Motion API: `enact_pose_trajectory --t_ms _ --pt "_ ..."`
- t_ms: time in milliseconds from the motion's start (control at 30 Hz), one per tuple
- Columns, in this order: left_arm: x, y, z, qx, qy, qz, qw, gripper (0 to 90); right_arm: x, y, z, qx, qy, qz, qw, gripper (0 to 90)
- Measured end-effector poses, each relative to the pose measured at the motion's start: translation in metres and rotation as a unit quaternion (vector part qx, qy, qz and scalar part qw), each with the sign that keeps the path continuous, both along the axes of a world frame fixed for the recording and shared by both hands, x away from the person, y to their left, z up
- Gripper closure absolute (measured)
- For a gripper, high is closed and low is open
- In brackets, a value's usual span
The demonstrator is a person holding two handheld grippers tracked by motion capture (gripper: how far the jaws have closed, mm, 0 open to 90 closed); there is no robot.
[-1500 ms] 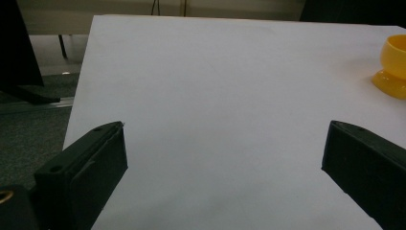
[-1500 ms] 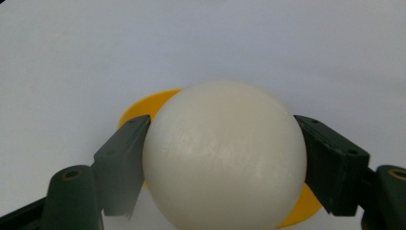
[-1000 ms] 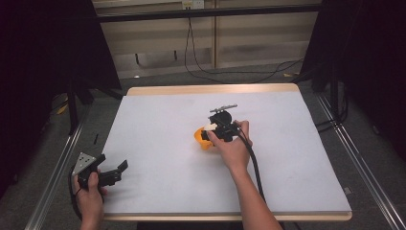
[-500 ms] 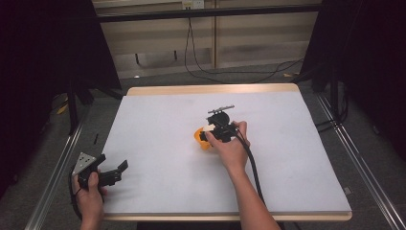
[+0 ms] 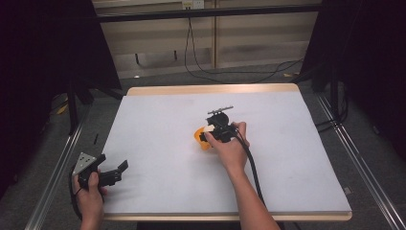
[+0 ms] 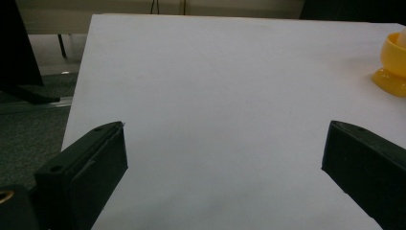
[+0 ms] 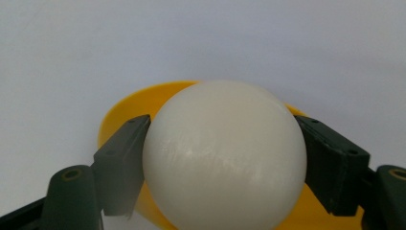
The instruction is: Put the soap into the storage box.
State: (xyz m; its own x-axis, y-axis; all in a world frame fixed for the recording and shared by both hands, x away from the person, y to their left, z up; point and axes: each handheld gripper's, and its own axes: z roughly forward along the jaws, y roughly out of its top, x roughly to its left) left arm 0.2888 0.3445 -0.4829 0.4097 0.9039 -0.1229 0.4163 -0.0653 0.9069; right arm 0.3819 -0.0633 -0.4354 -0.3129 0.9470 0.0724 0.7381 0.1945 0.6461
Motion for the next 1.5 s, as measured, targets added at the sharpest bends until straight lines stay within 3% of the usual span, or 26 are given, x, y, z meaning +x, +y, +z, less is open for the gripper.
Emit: enact_pose_trajectory --t_ms 500,567,667,767,1500 --pt "0.000 0.000 0.000 0.001 0.000 -0.001 1.0000 1.5 0.000 0.001 -0.007 -0.012 0.008 -0.003 0.9999 23.7" --pt "0.000 0.000 0.000 0.001 0.000 -0.001 1.0000 1.5 0.000 0.000 -0.007 -0.005 0.002 -0.008 0.9999 23.7" --pt "0.000 0.000 0.000 0.001 0.000 -0.001 1.0000 1.5 -0.001 -0.005 -0.001 0.015 -0.007 -0.011 0.9998 21.7" --pt "0.000 -0.001 0.000 -0.005 0.002 -0.001 1.0000 1.5 -0.001 -0.007 0.003 0.021 -0.009 -0.011 0.9997 20.3" --pt "0.000 -0.001 0.000 -0.001 0.002 -0.002 1.0000 1.5 -0.013 -0.027 0.019 0.023 -0.028 -0.023 0.9991 17.8"
